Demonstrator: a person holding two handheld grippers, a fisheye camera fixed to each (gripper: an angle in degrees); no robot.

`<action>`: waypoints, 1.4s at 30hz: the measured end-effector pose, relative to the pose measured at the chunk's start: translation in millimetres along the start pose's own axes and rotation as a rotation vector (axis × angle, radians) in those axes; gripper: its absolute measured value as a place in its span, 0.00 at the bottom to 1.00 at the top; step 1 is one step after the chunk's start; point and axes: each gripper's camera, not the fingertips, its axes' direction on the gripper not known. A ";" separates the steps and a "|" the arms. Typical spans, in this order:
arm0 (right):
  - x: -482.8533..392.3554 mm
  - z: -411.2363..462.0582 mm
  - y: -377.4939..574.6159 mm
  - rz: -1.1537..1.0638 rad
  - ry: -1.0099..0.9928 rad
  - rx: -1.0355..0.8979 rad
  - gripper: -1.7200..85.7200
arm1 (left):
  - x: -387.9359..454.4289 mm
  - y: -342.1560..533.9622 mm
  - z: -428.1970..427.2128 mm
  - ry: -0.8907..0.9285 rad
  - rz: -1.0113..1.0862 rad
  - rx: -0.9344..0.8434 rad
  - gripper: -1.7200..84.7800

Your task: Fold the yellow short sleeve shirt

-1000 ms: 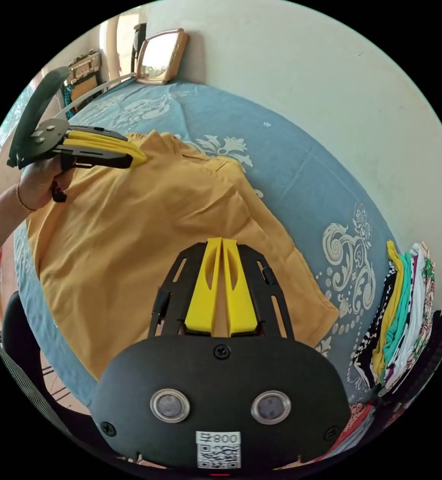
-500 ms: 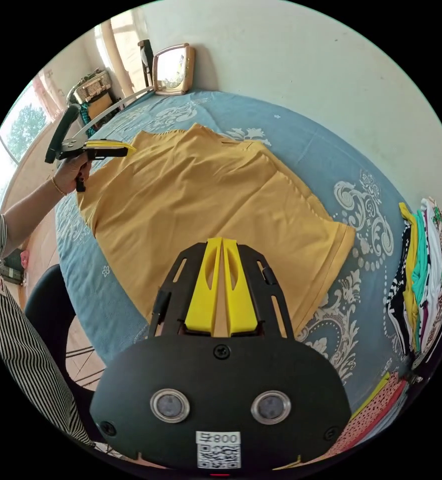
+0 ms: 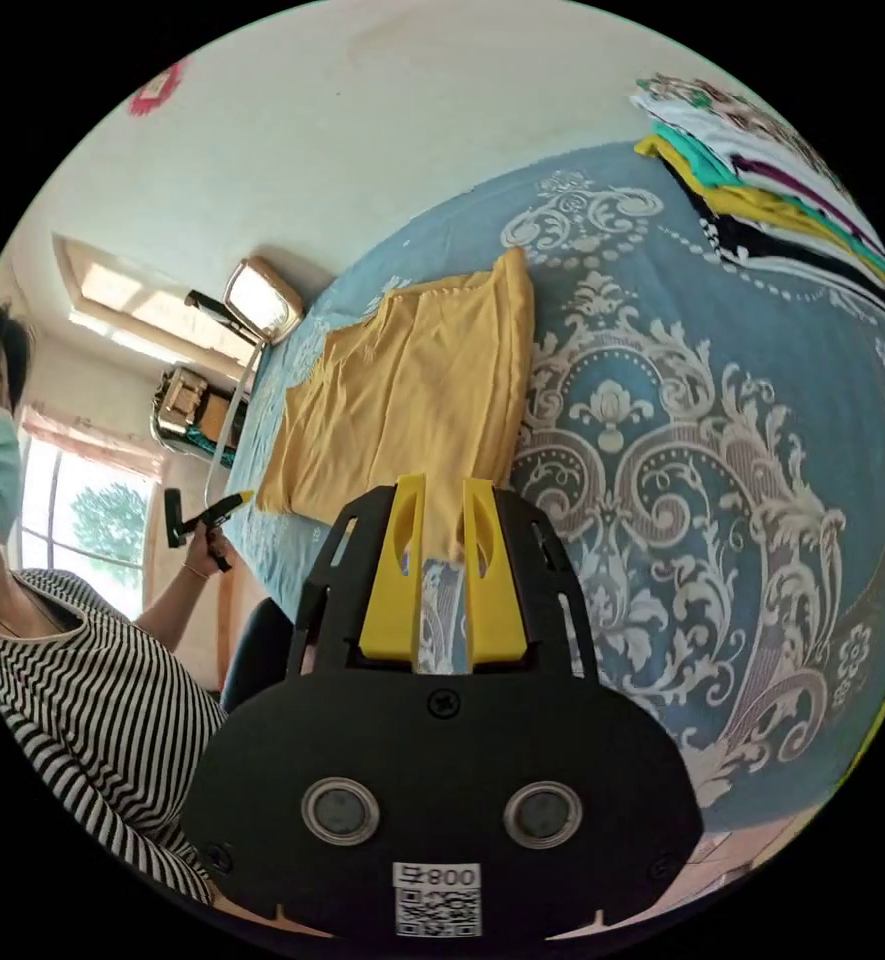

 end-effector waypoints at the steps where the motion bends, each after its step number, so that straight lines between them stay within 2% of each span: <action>1: 19.9 -4.9 18.5 0.053 -0.048 0.008 0.11 | -11.2 10.6 2.1 0.032 -0.026 -0.011 0.09; 7: 52.6 1.9 66.5 0.094 0.005 -0.019 0.12 | -34.6 26.0 25.6 0.092 -0.017 -0.042 0.10; 12: 62.6 18.4 81.0 0.078 0.019 -0.012 0.11 | -42.3 28.9 41.0 0.067 -0.013 -0.065 0.06; 17: 72.4 37.8 87.0 0.067 0.003 -0.025 0.07 | -56.3 26.8 42.1 0.099 -0.026 -0.075 0.04; 25: 81.6 22.2 84.7 0.013 -0.088 -0.042 0.03 | -80.3 9.4 12.2 0.118 0.051 -0.077 0.03; 27: 86.5 25.2 86.0 0.023 -0.150 -0.043 0.03 | -83.5 9.3 16.3 0.141 0.053 -0.098 0.03; 32: 90.8 60.0 97.9 0.097 -0.162 -0.121 0.03 | -88.7 22.4 42.0 0.140 -0.008 -0.184 0.03; 36: 89.5 57.9 111.4 0.172 -0.184 -0.062 0.03 | -92.7 33.8 31.7 0.180 -0.082 -0.120 0.03; 40: 75.6 40.1 128.7 0.253 -0.135 0.040 0.03 | -79.8 43.4 6.7 0.134 -0.117 -0.007 0.03; 42: 50.9 32.5 129.7 0.225 -0.109 0.105 0.02 | -60.7 41.1 -3.6 0.112 -0.091 0.060 0.03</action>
